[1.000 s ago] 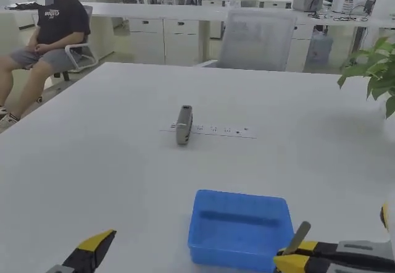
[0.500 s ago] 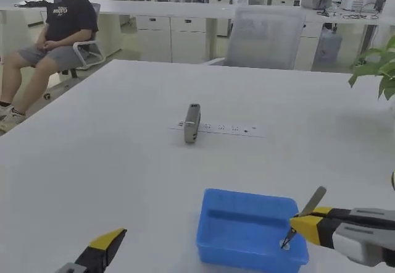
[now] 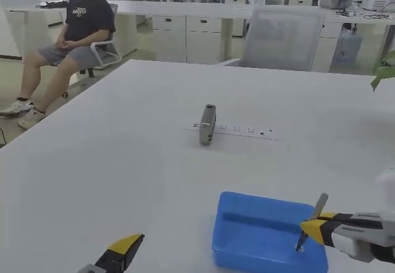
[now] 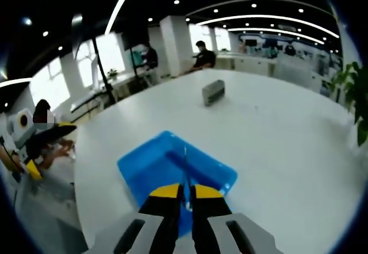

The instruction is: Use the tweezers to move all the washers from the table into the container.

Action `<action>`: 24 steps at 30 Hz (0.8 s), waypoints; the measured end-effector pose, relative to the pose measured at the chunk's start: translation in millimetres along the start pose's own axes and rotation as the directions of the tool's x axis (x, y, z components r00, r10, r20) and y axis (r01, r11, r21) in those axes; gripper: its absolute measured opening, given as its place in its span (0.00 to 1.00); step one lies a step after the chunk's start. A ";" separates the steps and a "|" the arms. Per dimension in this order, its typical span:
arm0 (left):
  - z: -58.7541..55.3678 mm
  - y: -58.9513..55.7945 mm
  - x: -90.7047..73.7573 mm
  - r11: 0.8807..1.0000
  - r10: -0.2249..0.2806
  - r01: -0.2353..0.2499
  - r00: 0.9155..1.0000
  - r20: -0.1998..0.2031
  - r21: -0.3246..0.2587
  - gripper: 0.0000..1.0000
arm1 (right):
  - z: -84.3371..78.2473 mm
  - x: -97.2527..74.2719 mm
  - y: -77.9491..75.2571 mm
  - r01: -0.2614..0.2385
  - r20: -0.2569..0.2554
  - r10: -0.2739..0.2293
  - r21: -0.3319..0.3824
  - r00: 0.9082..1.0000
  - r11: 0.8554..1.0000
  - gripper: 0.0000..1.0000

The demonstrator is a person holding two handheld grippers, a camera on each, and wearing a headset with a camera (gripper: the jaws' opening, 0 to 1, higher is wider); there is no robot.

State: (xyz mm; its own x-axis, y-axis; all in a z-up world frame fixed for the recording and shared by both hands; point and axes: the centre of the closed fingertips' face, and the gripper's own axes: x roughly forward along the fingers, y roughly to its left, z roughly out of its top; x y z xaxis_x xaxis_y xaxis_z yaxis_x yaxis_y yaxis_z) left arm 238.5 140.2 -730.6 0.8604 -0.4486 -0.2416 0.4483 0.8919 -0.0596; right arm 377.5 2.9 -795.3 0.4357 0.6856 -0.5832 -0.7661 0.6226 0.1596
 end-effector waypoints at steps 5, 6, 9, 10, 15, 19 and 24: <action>-1.9 0.0 -0.2 1.000 0.002 -0.002 1.000 -0.013 0.007 0.87 | -6.2 5.5 -2.5 -0.003 -0.016 0.003 -0.005 1.000 1.000 0.03; -1.7 -0.4 -0.1 1.000 0.001 -0.001 1.000 -0.012 0.007 0.87 | -7.4 5.9 -2.7 -0.003 -0.019 0.003 -0.007 1.000 1.000 0.03; 1.6 -0.9 -0.8 1.000 -0.002 0.002 1.000 0.005 0.006 0.86 | -9.8 6.8 -4.1 -0.003 -0.024 0.003 -0.013 1.000 1.000 0.03; 1.8 -0.5 -1.0 1.000 0.000 0.000 1.000 0.006 0.005 0.86 | -9.5 6.9 -4.0 -0.005 -0.021 0.004 -0.019 1.000 1.000 0.03; -0.4 1.6 -1.1 1.000 0.008 -0.008 1.000 -0.005 0.001 0.86 | -8.2 4.8 -5.7 0.004 -0.021 -0.005 -0.050 1.000 0.999 0.03; -1.4 1.4 -0.6 1.000 0.007 -0.007 1.000 -0.010 0.001 0.86 | 1.0 -3.1 -1.1 -0.001 0.016 0.001 -0.042 1.000 0.999 0.03; -2.9 -0.4 0.2 1.000 -0.002 0.002 1.000 -0.020 0.004 0.86 | 11.1 -13.7 2.4 0.007 0.050 -0.006 -0.021 0.999 1.000 0.03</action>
State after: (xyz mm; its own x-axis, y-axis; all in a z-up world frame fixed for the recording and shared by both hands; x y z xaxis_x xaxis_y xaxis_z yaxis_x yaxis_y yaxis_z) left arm 237.8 139.9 -733.4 0.8547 -0.4490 -0.2607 0.4509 0.8908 -0.0558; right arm 374.9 -0.7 -778.1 0.4634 0.7001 -0.5433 -0.7728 0.6193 0.1388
